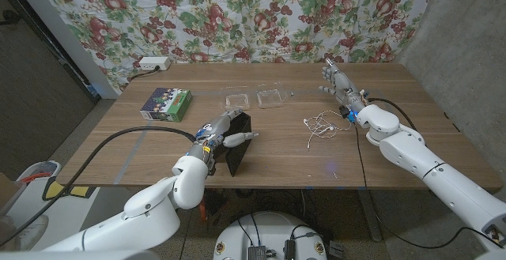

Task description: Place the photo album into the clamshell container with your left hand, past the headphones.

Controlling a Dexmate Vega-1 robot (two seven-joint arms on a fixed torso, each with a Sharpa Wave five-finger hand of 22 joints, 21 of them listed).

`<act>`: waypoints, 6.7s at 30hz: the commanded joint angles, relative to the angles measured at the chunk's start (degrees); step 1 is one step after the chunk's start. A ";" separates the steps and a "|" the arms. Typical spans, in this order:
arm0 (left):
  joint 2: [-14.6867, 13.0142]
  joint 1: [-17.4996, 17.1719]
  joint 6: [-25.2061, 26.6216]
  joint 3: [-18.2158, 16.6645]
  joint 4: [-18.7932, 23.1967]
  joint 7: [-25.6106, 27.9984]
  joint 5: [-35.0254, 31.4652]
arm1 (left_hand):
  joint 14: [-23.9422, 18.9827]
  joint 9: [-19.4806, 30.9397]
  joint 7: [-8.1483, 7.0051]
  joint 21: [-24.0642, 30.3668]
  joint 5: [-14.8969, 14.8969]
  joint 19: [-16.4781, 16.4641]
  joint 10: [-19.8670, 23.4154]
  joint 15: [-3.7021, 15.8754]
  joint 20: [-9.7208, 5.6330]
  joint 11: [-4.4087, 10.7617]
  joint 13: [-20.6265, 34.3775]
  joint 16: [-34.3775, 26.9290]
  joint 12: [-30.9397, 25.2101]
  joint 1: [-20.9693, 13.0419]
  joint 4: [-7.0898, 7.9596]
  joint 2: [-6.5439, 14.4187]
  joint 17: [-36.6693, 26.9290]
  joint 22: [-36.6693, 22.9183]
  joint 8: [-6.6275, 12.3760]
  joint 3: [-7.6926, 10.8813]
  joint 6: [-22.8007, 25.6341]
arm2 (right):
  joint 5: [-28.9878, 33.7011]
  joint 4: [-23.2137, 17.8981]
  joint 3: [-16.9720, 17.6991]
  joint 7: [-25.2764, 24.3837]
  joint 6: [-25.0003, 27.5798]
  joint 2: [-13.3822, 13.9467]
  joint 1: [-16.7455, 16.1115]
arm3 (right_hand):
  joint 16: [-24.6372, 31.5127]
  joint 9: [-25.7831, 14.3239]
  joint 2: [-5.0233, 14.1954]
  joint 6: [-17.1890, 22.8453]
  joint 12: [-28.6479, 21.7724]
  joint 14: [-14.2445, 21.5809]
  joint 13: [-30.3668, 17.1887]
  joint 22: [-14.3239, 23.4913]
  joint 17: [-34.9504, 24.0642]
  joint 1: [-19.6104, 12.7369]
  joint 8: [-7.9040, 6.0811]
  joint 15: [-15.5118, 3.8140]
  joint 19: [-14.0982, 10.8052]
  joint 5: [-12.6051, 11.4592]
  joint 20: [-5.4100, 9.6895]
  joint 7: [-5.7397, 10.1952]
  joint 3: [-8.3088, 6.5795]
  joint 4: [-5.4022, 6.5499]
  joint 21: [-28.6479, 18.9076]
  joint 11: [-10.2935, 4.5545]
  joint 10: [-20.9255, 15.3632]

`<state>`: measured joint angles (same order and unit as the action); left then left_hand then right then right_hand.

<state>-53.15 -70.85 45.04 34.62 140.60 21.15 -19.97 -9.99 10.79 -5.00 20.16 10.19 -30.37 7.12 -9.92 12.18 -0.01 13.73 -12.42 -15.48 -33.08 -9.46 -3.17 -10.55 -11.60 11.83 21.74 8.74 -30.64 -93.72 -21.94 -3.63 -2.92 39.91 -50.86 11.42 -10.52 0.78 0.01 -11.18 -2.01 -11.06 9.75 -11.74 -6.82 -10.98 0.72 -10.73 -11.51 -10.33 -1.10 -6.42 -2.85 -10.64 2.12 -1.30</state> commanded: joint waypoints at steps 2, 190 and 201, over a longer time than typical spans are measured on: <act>0.98 -0.87 1.71 0.32 0.47 0.00 -0.94 | -1.25 0.32 0.76 0.72 0.21 -1.96 0.12 -0.24 0.18 -0.25 0.28 -0.21 -0.16 -1.22 -0.02 0.27 -0.04 -0.05 -0.01 0.65 0.77 | -0.21 0.23 -0.22 0.74 0.13 0.11 0.51 | 0.44 -0.26 0.14 -0.09 -0.24 -0.43 -0.17 0.07 -0.07 0.05 -0.30 -0.09 -0.45 -0.07 -0.24 0.14 -0.11 -0.25 -0.50 -0.16 -0.09; 18.44 14.86 -17.75 -2.62 -25.12 13.79 -15.34 | -42.27 4.82 2.77 22.81 0.92 -24.49 40.78 21.92 -18.34 7.67 10.72 -9.61 -9.90 -41.95 -0.16 9.87 -2.39 0.38 13.22 5.14 42.59 | 0.05 1.89 1.94 0.85 -5.11 -0.30 0.80 | 0.61 -0.28 0.26 -0.05 -0.28 0.02 -0.17 0.11 0.00 -1.08 -0.29 -0.97 -3.27 0.26 -0.51 0.64 -0.20 -1.70 -0.51 -1.33 -0.25; 18.65 17.83 -18.27 -1.01 -27.74 14.04 -16.48 | -42.21 4.75 2.61 23.34 0.95 -24.31 41.11 21.80 -18.31 7.61 10.67 -9.26 -9.57 -41.79 -0.06 9.93 -2.22 0.45 13.18 5.07 42.74 | 0.17 2.69 1.87 1.08 -5.88 -0.77 1.19 | 0.70 -0.28 0.15 0.18 -0.28 0.19 -0.17 0.12 -0.05 -0.76 -0.37 -1.07 -3.41 0.26 -0.49 0.57 -0.04 -1.60 -0.53 -1.42 -0.27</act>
<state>-34.76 -55.63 27.51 32.32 115.24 34.78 -35.45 -52.02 15.27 -2.49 42.91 11.02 -54.99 45.74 6.99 -6.14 5.44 24.42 -21.96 -24.94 -71.89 -9.48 3.39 -12.80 -11.09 25.13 26.92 51.01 -30.72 -91.61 -20.05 -2.78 -8.12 39.37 -50.03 11.87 -10.52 0.85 0.00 -11.18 -1.99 -11.06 9.72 -11.61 -7.78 -10.98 -0.31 -13.96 -11.51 -10.45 -0.50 -6.65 -4.36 -11.31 0.90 -1.30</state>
